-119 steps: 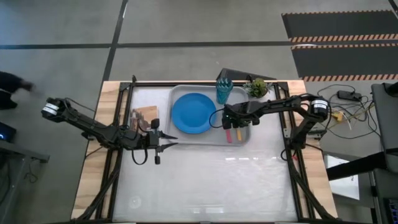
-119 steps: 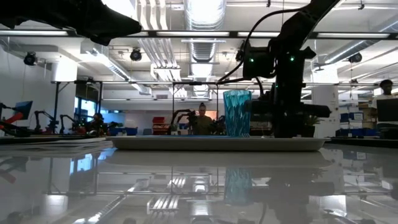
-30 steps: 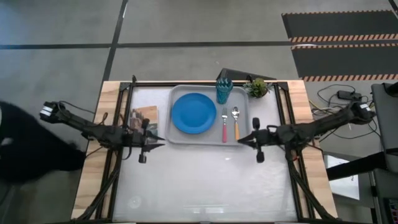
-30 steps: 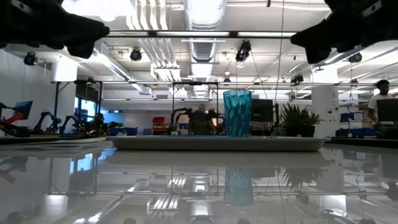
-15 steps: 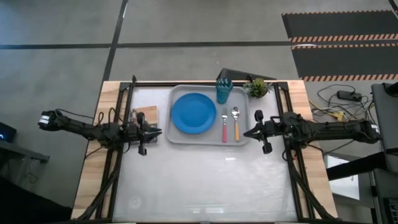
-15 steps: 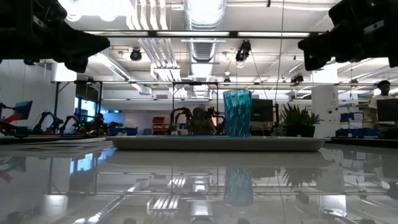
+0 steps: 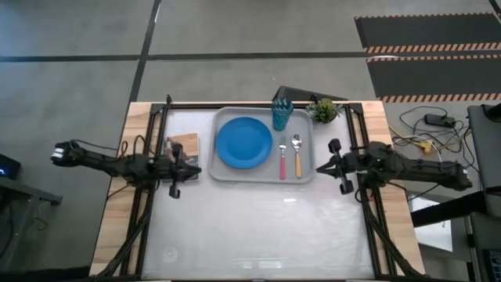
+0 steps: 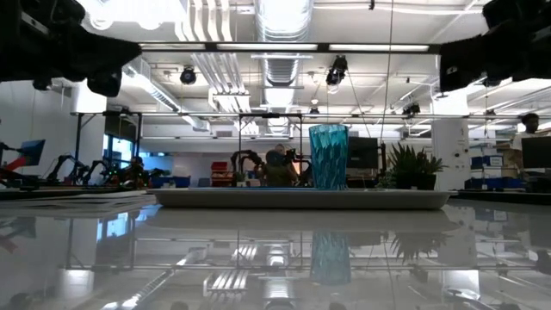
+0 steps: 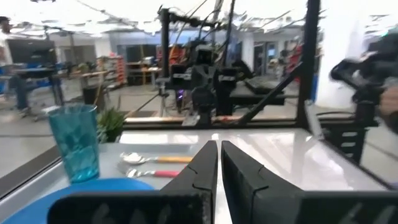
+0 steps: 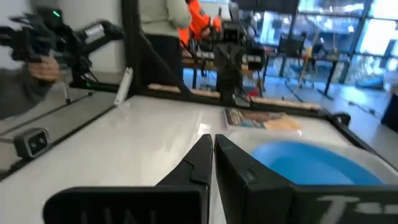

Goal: Pick and place plate/cup/fork/spoon on tray
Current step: Return to Home Position

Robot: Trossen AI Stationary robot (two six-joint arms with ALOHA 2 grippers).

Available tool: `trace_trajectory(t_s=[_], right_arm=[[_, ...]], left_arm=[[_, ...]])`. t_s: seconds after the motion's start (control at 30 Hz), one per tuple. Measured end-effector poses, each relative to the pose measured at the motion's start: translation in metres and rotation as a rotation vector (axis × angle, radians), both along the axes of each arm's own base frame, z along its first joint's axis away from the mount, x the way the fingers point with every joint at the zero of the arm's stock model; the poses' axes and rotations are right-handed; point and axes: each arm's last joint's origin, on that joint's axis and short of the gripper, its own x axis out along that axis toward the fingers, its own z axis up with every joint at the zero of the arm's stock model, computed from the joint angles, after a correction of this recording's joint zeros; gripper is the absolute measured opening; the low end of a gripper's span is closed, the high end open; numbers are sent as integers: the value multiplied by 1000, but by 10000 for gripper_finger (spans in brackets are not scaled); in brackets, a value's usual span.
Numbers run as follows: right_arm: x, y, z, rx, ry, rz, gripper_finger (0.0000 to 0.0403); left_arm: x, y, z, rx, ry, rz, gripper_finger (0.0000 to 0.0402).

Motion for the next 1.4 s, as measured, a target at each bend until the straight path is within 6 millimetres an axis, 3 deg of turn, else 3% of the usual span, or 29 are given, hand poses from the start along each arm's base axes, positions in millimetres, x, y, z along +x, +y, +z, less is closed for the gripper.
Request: trace_trajectory(t_s=[0.23, 0.53, 0.67, 1.4], right_arm=[[-14, 4, 1, -51, -61, 61, 8], [-11, 8, -24, -46, -30, 237, 8], [-12, 9, -26, -47, -12, 289, 8], [-10, 8, -28, 99, 57, 246, 8]], left_arm=[[-3, 1, 2, -2, -20, 18, 4], [-1, 3, -1, -6, 6, 87, 4], [0, 2, -3, -1, 25, 88, 4], [9, 1, -17, 30, 153, 89, 4]])
